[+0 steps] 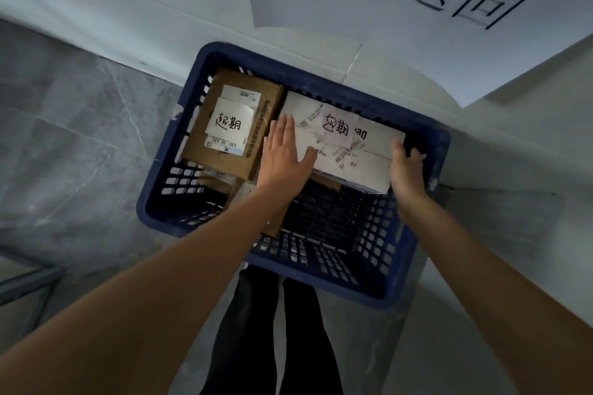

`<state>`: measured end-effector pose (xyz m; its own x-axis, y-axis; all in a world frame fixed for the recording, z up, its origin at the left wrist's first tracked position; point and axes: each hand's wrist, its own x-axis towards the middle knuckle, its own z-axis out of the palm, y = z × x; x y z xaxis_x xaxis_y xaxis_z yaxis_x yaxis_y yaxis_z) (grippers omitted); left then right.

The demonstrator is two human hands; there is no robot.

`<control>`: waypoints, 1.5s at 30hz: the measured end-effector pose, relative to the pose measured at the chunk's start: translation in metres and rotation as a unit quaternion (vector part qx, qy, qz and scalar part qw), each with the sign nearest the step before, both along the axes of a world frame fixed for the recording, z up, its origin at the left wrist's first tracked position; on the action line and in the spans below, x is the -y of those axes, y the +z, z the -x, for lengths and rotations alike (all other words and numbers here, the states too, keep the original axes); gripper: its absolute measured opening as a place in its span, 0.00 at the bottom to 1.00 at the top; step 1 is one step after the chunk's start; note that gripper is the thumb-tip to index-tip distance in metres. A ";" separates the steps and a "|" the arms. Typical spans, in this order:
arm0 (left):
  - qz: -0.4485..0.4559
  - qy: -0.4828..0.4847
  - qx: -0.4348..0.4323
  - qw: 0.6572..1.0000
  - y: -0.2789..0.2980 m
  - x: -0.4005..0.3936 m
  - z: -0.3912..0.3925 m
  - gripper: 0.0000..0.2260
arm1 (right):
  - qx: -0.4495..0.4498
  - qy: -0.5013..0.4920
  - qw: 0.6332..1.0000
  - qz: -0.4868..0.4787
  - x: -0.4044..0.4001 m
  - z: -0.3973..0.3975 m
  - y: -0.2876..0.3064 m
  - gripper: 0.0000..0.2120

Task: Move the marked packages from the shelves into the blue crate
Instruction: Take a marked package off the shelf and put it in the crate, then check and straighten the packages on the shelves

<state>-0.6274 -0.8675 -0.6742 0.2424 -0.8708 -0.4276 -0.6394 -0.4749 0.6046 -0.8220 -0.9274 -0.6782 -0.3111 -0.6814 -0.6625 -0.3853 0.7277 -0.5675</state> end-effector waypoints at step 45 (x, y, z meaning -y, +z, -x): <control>-0.092 0.613 0.440 0.650 0.448 -0.807 -0.210 0.28 | 0.144 0.837 0.144 0.508 -0.708 -0.492 0.449 0.31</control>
<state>-0.4171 -0.0609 -0.2265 0.9265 0.2535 0.2780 0.2277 -0.9660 0.1223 -0.3302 -0.2193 -0.2292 0.7936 0.5667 0.2215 0.6069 -0.7631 -0.2220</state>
